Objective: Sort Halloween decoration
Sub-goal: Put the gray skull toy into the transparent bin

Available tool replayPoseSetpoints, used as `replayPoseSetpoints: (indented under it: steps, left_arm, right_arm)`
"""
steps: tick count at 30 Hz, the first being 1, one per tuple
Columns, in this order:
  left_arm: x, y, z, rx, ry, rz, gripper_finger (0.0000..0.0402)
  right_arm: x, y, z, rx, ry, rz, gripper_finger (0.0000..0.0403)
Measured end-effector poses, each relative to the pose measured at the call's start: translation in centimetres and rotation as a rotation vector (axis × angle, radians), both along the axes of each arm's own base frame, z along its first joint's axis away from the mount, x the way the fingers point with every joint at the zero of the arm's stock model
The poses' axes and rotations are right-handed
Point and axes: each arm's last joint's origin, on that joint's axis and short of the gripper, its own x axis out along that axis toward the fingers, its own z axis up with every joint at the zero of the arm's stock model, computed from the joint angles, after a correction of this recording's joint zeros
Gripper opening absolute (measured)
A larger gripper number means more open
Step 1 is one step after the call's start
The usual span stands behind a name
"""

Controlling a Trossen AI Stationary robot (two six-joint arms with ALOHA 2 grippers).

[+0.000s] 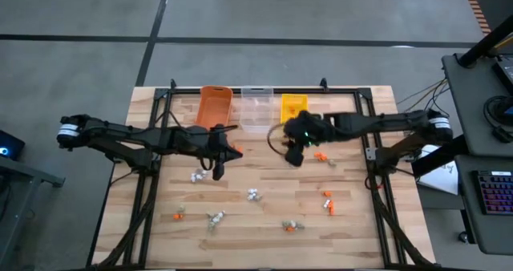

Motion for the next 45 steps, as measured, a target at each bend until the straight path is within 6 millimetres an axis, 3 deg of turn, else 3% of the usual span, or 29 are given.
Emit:
replayPoseSetpoints:
  steps: [6,11,20,30,45]
  left_arm:
    - [-0.4,0.0,-0.7,-0.105,0.087,0.055,0.0]
    - [-1.8,-0.2,-2.1,-0.291,0.317,0.106,0.0]
    - [-5.1,-0.1,-3.7,-0.364,0.824,0.315,0.0]
    - [-5.3,-0.1,-5.3,-0.363,0.95,0.382,0.0005]
    - [-3.8,-0.1,-8.0,-0.295,1.068,0.435,0.0134]
  right_arm:
    - [-1.1,2.8,-2.3,0.002,-0.083,0.097,0.0121]
    - [-1.2,4.2,-3.4,0.007,-0.162,0.144,0.0121]
    - [-1.1,4.4,-3.6,0.008,-0.182,0.153,0.0121]
    - [-1.0,4.4,-3.5,0.009,-0.201,0.153,0.0121]
    - [-1.0,4.5,-3.5,0.01,-0.199,0.153,0.0121]
